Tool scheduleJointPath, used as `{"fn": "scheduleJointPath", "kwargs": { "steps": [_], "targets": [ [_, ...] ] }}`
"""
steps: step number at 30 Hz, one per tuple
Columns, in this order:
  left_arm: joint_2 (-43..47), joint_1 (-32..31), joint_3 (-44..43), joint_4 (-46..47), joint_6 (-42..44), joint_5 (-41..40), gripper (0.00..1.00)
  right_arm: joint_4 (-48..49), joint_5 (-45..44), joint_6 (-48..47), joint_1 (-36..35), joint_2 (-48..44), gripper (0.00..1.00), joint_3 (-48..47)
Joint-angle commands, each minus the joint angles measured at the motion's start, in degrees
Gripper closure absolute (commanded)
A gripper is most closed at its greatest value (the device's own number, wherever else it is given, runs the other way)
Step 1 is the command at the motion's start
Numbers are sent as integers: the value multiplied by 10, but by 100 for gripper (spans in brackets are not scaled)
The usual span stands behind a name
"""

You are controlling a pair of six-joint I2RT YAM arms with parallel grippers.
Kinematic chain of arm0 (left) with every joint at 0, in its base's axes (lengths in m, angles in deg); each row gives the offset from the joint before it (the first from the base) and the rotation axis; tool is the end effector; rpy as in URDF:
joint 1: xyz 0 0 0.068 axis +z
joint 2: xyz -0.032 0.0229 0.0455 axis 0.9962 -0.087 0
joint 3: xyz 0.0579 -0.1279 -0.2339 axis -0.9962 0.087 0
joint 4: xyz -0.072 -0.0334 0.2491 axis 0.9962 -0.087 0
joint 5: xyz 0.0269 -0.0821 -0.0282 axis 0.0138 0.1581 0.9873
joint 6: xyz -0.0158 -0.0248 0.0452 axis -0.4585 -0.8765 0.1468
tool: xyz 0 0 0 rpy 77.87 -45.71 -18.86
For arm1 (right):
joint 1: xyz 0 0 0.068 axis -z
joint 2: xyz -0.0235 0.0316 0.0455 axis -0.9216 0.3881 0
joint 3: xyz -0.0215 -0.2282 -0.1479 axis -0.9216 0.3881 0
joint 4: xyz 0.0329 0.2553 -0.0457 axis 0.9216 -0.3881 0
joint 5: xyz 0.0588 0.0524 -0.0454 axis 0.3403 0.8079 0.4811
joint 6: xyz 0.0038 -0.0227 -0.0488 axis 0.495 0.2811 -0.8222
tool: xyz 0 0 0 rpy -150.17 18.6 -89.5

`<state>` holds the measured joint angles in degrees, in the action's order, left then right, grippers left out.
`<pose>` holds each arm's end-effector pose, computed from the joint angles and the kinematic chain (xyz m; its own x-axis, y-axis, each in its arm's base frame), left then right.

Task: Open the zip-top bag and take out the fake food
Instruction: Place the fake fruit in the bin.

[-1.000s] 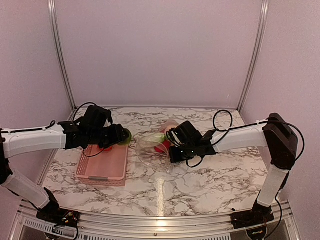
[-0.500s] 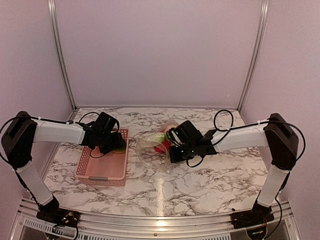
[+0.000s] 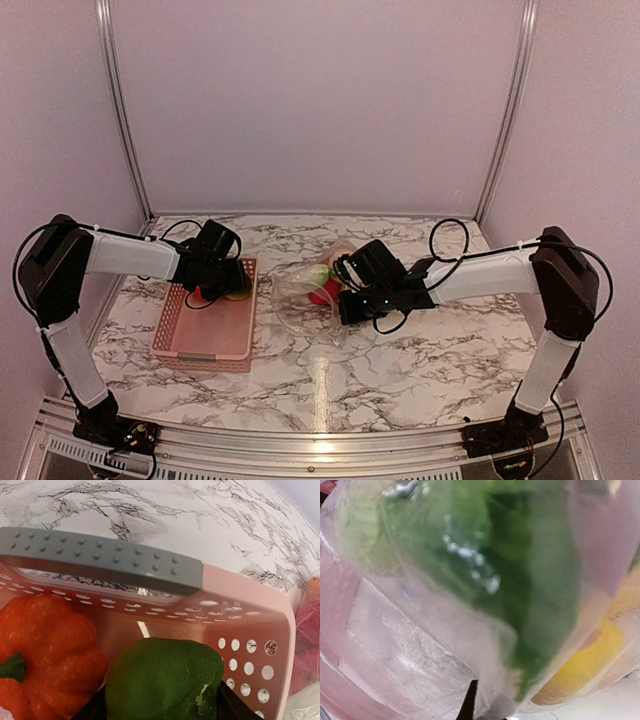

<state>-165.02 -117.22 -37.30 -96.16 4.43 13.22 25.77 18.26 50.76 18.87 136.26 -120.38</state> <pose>0.3115 -0.1896 0.1628 -0.7987 -0.2883 -0.5281 -0.1311 0.9400 -0.3149 0.2472 0.2757 0.1741 -0.7961 -0.2077 -0.5684 -0.4134 0.8726 0.2602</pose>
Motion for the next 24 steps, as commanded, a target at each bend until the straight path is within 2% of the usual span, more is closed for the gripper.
{"fn": "scheduleJointPath", "kwargs": {
  "steps": [1, 9, 24],
  "targets": [
    [-8, 17, -11, -4, 13, -25, 54, -15, 2, -4, 5, -18, 100, -14],
    [-10, 29, -16, -5, 25, -14, 51, -15, 4, -6, 4, -18, 100, -15],
    [44, 26, -11, -18, 37, -9, 17, -25, 1, -7, -8, -29, 89, -19]
  ]
}}
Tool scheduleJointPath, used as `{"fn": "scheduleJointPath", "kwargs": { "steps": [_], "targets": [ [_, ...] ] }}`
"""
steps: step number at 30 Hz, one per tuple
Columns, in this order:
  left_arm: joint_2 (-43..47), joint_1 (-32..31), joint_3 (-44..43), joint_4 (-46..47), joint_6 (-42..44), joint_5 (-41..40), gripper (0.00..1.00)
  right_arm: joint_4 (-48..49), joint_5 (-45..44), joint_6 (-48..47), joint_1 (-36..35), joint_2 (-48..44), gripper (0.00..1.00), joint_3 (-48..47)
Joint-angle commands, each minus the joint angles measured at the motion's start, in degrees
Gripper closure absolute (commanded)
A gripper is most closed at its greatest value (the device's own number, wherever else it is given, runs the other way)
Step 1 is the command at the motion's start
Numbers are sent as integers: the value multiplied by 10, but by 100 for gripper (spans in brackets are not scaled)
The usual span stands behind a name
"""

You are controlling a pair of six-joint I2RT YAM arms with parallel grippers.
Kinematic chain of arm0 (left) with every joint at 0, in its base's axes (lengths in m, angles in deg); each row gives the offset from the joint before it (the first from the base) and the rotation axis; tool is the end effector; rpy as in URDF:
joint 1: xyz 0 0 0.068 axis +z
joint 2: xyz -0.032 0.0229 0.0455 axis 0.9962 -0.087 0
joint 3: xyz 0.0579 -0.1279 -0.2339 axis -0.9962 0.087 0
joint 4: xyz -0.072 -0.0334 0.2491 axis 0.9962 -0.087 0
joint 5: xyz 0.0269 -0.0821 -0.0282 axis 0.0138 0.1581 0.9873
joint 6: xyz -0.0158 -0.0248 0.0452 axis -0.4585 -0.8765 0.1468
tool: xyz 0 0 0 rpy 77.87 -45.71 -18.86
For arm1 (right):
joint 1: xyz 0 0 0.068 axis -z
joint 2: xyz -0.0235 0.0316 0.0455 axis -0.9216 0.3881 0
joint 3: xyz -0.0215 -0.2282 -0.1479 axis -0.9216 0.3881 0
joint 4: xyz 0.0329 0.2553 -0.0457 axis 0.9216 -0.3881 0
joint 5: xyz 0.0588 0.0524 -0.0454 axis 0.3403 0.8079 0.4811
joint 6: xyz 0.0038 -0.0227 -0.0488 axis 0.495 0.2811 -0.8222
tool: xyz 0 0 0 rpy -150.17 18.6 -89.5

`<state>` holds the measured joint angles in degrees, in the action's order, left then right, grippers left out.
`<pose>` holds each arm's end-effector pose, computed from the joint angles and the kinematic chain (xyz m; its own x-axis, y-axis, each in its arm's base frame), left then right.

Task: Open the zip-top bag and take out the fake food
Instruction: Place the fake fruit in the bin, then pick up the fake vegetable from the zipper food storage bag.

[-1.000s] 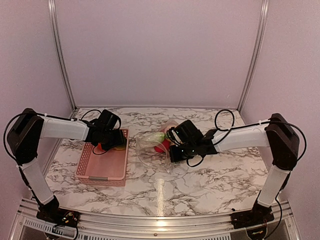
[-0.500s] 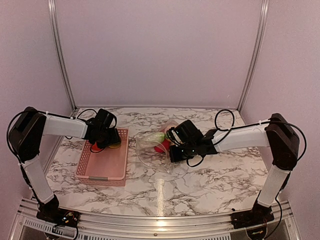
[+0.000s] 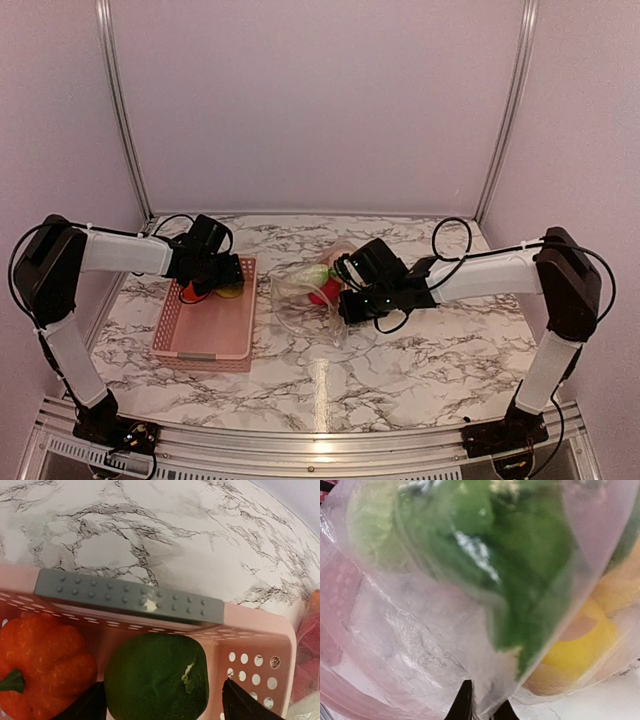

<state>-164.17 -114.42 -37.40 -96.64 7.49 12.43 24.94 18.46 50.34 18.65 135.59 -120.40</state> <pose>0.3196 -0.1732 0.1679 -0.7828 -0.2803 -0.5556 -0.1391 0.9490 -0.2828 0.2448 0.2753 0.1773 -0.7939 -0.2189 -0.5673 -0.4235 0.8685 0.2576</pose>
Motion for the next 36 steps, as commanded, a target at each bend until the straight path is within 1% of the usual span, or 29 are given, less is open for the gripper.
{"fn": "scheduleJointPath", "kwargs": {
  "steps": [1, 7, 14, 18, 21, 26, 30, 32, 36],
  "targets": [
    [40, -2, -11, -15, 8, -2, 15, -18, -2, -3, -6, -23, 88, -19],
    [70, -4, -12, -27, 14, -8, 10, -23, -4, -4, -10, -27, 84, -22],
    [121, -14, -7, -51, 22, -13, 10, -32, -8, -6, -15, -30, 80, -28],
    [172, -34, 4, -69, 19, -11, 11, -37, -11, -6, -17, -37, 77, -30],
    [205, -60, 14, -80, 11, -5, 14, -40, -13, -7, -18, -42, 75, -30],
    [229, -118, 30, -85, -15, 10, 24, -50, -19, -9, -22, -54, 72, -31],
    [237, -151, 53, -59, -48, 25, 36, -62, -27, -11, -26, -68, 67, -34],
    [237, -164, 62, -44, -61, 34, 40, -70, -33, -13, -29, -75, 65, -36],
    [225, -183, 69, -24, -78, 47, 47, -87, -45, -21, -41, -82, 58, -54]
  ]
}}
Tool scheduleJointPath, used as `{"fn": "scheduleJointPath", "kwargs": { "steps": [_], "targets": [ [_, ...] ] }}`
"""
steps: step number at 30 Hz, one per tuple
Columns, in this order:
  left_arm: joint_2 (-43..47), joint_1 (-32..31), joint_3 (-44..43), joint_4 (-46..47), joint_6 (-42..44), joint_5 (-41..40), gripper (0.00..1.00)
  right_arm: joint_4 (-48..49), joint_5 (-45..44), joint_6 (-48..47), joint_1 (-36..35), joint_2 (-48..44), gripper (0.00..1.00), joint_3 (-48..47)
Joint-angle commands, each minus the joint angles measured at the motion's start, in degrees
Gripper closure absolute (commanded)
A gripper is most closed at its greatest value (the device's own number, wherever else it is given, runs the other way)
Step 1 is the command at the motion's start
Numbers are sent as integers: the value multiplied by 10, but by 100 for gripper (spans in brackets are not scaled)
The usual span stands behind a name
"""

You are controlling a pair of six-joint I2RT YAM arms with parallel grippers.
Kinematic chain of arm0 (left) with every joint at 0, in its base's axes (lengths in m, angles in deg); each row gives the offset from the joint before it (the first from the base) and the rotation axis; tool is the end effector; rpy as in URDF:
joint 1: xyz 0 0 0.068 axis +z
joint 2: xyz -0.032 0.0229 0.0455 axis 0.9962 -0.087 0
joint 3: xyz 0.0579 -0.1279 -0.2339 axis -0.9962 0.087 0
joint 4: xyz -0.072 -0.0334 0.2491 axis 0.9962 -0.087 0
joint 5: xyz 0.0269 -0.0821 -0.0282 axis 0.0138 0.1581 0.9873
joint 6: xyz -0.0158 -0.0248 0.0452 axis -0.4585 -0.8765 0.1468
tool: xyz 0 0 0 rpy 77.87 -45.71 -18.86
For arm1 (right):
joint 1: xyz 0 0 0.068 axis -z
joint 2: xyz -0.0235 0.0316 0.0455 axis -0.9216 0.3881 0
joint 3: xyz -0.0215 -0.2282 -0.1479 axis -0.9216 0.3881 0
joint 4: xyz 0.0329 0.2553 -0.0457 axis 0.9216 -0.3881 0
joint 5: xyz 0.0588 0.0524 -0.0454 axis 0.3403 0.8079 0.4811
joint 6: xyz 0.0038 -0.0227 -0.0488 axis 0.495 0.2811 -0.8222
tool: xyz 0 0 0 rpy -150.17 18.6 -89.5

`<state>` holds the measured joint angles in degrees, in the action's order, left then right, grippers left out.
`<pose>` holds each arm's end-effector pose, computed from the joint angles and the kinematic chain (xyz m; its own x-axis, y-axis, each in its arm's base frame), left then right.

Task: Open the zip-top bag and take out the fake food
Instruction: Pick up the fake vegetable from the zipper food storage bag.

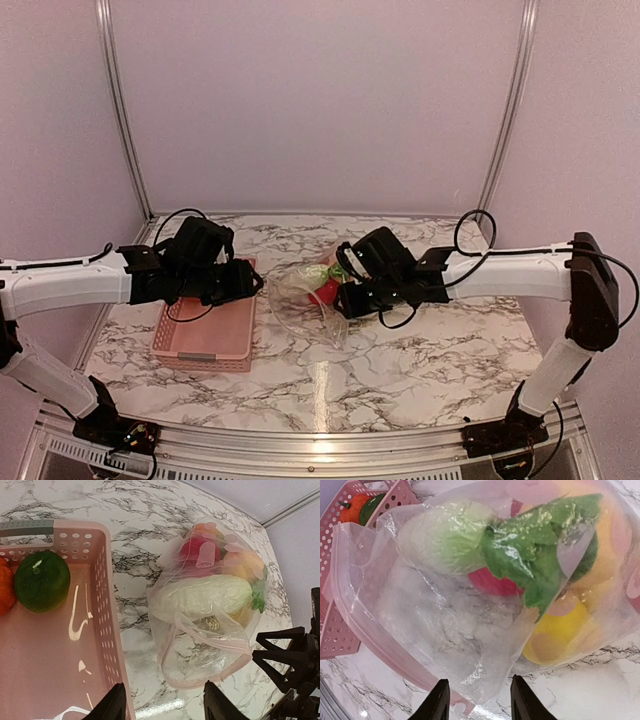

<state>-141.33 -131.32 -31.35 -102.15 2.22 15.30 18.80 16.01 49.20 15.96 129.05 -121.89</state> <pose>0.2098 -0.2133 0.2525 -0.7842 -0.1936 -0.5895 0.1413 0.8694 -0.4735 0.2240 0.2745 0.2168 -0.7530 -0.2490 -0.6091 -0.4673 0.8541 0.2285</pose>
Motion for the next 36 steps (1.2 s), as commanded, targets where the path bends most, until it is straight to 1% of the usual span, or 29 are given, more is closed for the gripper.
{"fn": "scheduleJointPath", "kwargs": {
  "steps": [1, 6, 15, 20, 22, 25, 27, 29, 30, 34, 36],
  "targets": [
    [-5, -17, 10, 37, -29, 21, 48, -29, -23, -15, -19, -16, 56, -45],
    [-17, -38, 19, 67, -53, 31, 54, -44, -42, -36, -43, 7, 47, -90],
    [-47, -65, 32, 127, -94, 42, 60, -68, -48, -64, -52, 73, 45, -159],
    [-73, -66, 35, 156, -110, 47, 65, -80, -49, -71, -52, 101, 47, -172],
    [-85, -66, 34, 173, -116, 51, 67, -81, -54, -72, -52, 107, 51, -174],
    [-106, -67, 25, 190, -121, 56, 69, -90, -69, -71, -52, 113, 64, -187],
    [-119, -68, 15, 197, -121, 58, 70, -92, -71, -72, -52, 115, 77, -201],
    [-136, -68, 4, 201, -122, 53, 71, -96, -69, -73, -52, 117, 95, -216],
    [-145, -67, -3, 200, -124, 51, 71, -98, -67, -74, -52, 118, 100, -224],
    [-176, -67, -22, 220, -135, 47, 73, -105, -60, -72, -52, 118, 100, -249],
    [-188, -63, -37, 220, -136, 42, 71, -107, -55, -70, -52, 116, 100, -255]
  ]
}}
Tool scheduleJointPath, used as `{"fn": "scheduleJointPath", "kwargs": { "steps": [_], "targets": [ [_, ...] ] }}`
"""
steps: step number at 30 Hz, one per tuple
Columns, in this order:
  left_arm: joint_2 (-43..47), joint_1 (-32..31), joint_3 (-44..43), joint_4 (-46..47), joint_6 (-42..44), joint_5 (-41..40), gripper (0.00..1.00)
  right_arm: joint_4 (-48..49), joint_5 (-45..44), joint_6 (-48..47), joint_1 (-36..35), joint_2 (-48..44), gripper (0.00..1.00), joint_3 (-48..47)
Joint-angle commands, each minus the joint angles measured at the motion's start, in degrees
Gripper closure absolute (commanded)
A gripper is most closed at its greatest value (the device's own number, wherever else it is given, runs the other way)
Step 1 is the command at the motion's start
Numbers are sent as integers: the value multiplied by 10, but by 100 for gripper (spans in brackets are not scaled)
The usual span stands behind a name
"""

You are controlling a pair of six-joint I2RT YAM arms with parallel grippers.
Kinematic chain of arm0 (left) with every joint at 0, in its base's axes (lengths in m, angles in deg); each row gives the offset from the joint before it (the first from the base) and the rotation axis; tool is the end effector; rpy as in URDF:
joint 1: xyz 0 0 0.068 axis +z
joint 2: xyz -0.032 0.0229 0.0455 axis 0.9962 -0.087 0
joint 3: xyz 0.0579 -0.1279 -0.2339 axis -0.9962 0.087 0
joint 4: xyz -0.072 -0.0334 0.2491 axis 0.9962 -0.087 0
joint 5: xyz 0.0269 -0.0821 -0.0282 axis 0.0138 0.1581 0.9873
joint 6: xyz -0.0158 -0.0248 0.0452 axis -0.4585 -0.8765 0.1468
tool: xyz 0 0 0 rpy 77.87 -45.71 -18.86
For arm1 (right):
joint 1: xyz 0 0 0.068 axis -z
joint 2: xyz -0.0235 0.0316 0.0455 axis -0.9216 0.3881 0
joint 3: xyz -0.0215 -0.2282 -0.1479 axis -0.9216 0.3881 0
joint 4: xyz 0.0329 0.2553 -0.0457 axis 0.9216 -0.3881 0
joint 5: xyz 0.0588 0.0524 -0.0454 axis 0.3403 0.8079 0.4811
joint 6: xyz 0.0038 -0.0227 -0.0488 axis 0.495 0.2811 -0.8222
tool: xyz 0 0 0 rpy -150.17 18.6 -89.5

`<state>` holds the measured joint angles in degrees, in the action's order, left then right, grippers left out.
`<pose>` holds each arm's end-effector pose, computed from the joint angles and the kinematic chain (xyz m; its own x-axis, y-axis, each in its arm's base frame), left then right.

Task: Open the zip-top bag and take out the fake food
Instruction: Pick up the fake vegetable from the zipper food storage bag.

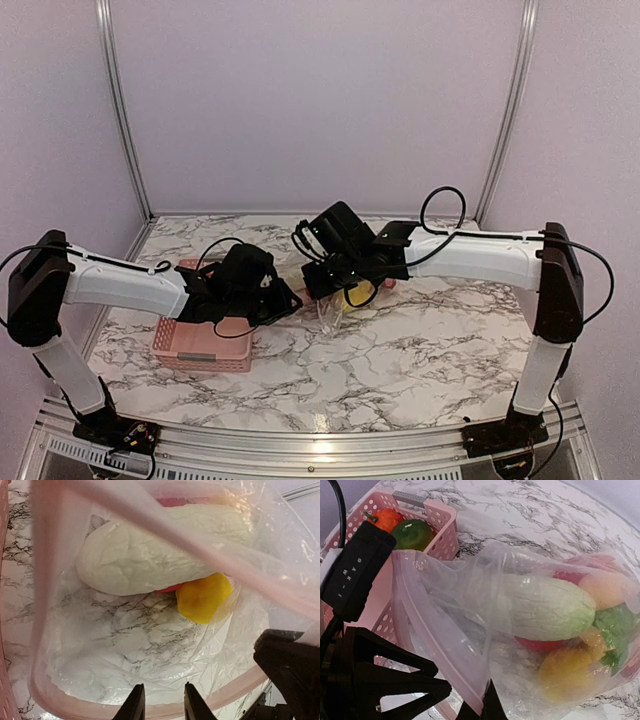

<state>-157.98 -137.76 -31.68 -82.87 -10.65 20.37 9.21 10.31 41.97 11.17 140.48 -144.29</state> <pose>0.2164 -0.2826 0.1927 -0.8591 -0.2672 -0.4365 0.0978 0.7514 -0.6526 0.2387 0.3429 0.2562 -0.6328 -0.3829 -0.6730 -0.5819 0.8086 0.0871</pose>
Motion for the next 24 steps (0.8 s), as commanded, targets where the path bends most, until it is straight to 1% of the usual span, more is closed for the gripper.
{"fn": "scheduleJointPath", "kwargs": {
  "steps": [1, 5, 12, 16, 20, 24],
  "targets": [
    [-26, 4, -40, 27, -8, -11, 70, -12, 2, 4, -4, -1, 100, -33],
    [-40, 21, -61, 28, -10, -17, 65, -15, -4, 10, -4, -14, 100, -38],
    [-60, 34, -96, 20, 1, -36, 50, -10, -6, 13, -4, -29, 100, -42],
    [-79, 37, -119, 5, 17, -46, 46, -11, -8, 14, -1, -28, 100, -43],
    [-88, 37, -139, -15, 42, -64, 38, -10, -14, 17, 3, -39, 100, -36],
    [-103, 37, -155, -27, 62, -73, 36, -7, -15, 19, 8, -46, 100, -27]
  ]
}}
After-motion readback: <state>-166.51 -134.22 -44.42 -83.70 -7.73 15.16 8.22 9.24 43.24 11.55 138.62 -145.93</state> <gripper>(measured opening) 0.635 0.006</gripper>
